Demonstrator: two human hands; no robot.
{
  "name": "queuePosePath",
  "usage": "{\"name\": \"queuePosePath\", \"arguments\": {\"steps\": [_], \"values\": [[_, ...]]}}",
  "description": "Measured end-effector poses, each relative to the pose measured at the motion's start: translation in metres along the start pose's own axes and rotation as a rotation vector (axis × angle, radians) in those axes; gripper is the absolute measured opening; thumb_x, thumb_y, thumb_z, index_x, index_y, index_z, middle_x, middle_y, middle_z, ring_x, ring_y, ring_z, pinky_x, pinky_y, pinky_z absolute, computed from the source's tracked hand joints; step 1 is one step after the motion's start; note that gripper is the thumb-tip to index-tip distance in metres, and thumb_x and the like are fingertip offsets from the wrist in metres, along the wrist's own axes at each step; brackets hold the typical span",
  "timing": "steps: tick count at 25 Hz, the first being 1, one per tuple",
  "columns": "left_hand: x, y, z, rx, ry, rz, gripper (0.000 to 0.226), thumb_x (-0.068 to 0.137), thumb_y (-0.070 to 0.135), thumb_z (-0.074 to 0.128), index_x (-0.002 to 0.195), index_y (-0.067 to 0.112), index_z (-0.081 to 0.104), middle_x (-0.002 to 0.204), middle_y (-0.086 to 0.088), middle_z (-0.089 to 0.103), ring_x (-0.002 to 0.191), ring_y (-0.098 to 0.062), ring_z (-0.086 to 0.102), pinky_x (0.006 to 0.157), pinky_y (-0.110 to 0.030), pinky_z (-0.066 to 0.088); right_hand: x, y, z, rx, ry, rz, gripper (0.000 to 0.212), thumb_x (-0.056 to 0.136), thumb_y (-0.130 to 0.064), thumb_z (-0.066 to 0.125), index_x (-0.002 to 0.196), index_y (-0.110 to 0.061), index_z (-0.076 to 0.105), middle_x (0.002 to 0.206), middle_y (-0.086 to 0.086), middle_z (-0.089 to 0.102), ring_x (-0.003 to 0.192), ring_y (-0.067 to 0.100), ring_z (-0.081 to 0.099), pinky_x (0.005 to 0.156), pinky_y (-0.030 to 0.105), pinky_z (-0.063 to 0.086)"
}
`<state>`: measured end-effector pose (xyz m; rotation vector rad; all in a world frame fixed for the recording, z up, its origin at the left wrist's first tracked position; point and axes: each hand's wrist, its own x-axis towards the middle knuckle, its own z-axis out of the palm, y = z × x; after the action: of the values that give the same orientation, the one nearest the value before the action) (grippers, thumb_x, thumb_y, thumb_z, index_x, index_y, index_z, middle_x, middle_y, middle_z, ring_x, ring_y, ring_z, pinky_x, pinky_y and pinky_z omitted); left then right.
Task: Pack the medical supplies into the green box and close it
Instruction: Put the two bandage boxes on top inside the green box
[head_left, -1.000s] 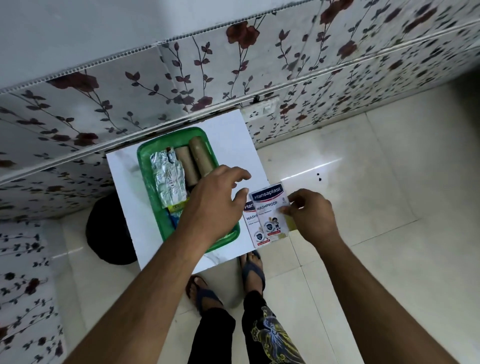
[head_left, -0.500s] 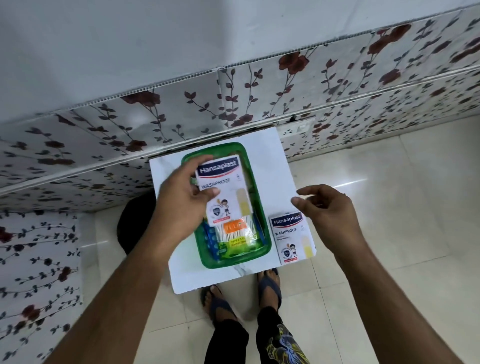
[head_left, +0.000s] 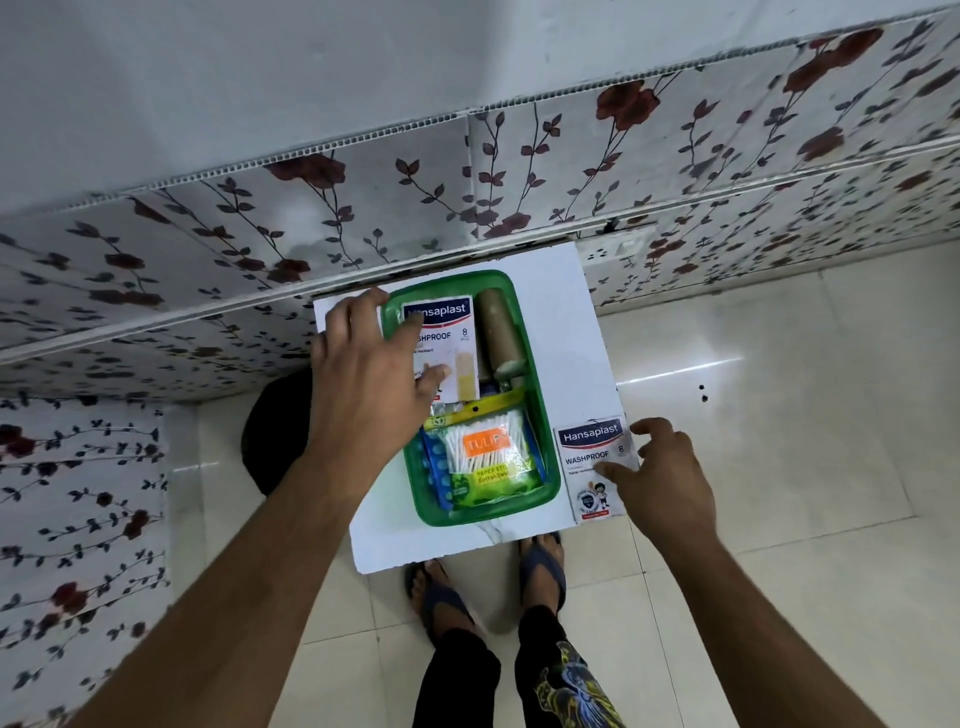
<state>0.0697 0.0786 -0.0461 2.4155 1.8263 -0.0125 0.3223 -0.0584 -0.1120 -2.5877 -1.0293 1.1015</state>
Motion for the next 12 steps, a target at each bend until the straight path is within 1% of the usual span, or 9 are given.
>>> {"name": "queuePosePath", "arguments": {"steps": [2,3,6,7,9,11,12], "values": [[-0.004,0.0,0.006,0.096,-0.103,0.026,0.074,0.077,0.064,0.061,0.135,0.019,0.052,0.151,-0.018,0.032,0.139,-0.041,0.024,0.103,-0.058,0.031,0.002,0.001,0.0,-0.008,-0.017,0.007,0.051,0.073,-0.038,0.078,0.117,-0.026,0.054,0.11,0.003,0.062,0.092,0.025,0.065,0.077,0.04,0.054],[-0.004,-0.001,0.008,0.116,-0.149,0.023,0.078,0.076,0.068,0.058,0.137,0.02,0.051,0.155,-0.018,0.027,0.142,-0.041,0.019,0.105,-0.059,0.029,0.003,0.001,0.0,-0.016,-0.026,0.009,0.047,0.074,-0.038,0.077,0.115,-0.025,0.058,0.109,0.002,0.065,0.089,0.024,0.066,0.076,0.038,0.054],[0.0,-0.002,0.009,0.101,-0.194,-0.009,0.078,0.075,0.07,0.059,0.136,0.021,0.053,0.158,-0.017,0.021,0.145,-0.04,0.014,0.108,-0.061,0.025,0.003,0.0,-0.006,-0.042,-0.002,0.009,0.029,0.079,-0.031,0.072,0.106,-0.022,0.068,0.1,0.001,0.072,0.083,0.022,0.065,0.069,0.03,0.048],[0.0,-0.003,0.007,0.065,-0.18,-0.018,0.075,0.076,0.068,0.06,0.134,0.022,0.054,0.157,-0.017,0.023,0.145,-0.04,0.014,0.108,-0.061,0.025,0.0,-0.002,-0.011,-0.044,0.022,0.007,0.023,0.081,-0.028,0.07,0.103,-0.02,0.07,0.096,0.0,0.073,0.08,0.022,0.064,0.065,0.028,0.044],[-0.003,-0.005,0.002,-0.082,-0.109,-0.045,0.064,0.08,0.06,0.061,0.132,0.023,0.056,0.153,-0.016,0.03,0.142,-0.038,0.02,0.108,-0.059,0.029,-0.008,-0.012,-0.029,0.0,0.093,-0.005,0.015,0.085,-0.022,0.067,0.098,-0.018,0.072,0.09,0.0,0.075,0.074,0.02,0.06,0.058,0.023,0.039],[-0.012,-0.011,-0.003,-0.29,-0.008,-0.108,0.053,0.085,0.048,0.063,0.131,0.022,0.057,0.146,-0.014,0.037,0.137,-0.034,0.029,0.107,-0.053,0.036,-0.023,-0.033,-0.055,0.138,0.187,-0.039,0.01,0.086,-0.017,0.067,0.094,-0.017,0.073,0.085,-0.001,0.074,0.069,0.014,0.061,0.056,0.02,0.04],[-0.017,-0.014,-0.005,-0.389,0.036,-0.151,0.048,0.086,0.042,0.064,0.13,0.022,0.057,0.142,-0.013,0.04,0.135,-0.031,0.035,0.106,-0.049,0.038,-0.031,-0.046,-0.068,0.241,0.225,-0.076,0.008,0.086,-0.015,0.068,0.091,-0.018,0.073,0.083,-0.003,0.074,0.07,0.01,0.063,0.058,0.019,0.042]]}}
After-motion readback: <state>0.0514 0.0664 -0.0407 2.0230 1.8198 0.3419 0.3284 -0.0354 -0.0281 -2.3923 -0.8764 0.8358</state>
